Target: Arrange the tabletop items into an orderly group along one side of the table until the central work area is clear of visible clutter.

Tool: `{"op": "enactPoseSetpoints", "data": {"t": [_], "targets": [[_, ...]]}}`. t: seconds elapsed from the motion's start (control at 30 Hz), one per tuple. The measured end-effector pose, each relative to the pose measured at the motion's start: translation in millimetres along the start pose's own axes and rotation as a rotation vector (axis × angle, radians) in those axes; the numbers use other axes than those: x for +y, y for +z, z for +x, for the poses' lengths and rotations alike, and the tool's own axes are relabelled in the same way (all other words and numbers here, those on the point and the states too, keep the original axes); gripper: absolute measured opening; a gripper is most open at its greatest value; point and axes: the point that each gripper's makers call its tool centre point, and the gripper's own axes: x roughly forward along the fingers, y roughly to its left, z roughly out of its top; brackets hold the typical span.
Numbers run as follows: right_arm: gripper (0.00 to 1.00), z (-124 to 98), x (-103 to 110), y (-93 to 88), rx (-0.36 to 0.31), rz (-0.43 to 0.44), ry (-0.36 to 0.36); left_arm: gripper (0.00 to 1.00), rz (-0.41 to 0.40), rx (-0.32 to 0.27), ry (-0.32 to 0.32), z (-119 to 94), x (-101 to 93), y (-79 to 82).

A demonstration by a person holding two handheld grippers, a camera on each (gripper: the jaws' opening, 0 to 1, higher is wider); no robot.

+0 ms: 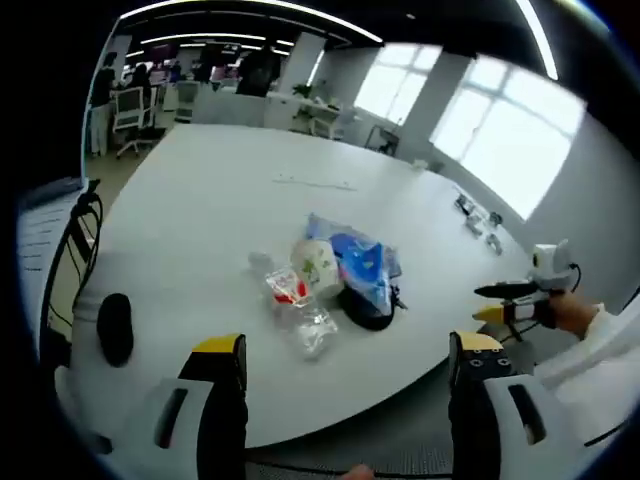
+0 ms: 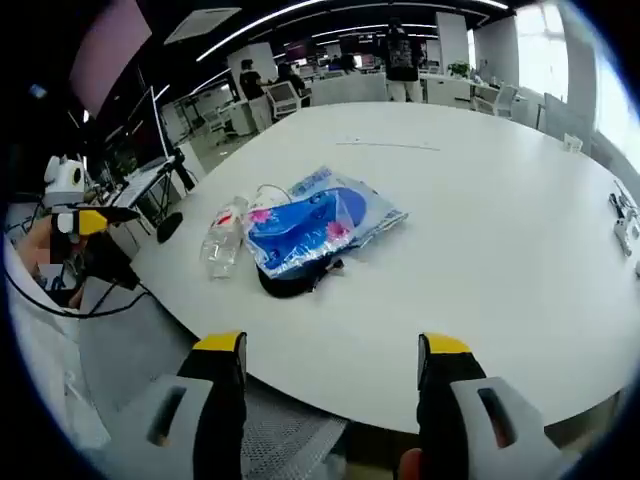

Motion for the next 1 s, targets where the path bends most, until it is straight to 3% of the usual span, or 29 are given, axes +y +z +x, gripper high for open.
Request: {"op": "enactPoseSetpoints", "data": {"t": [0.5, 1.0], "targets": [[0.67, 2, 7, -1.0, 0.004, -0.010, 0.016, 0.80, -0.018, 0.003, 0.013, -6, 4.0, -4.9], [0.63, 0, 11, -5.5, 0.023, -0.019, 0.030, 0.79, 0.006, 0.021, -0.012, -4, -12.0, 1.3]]}}
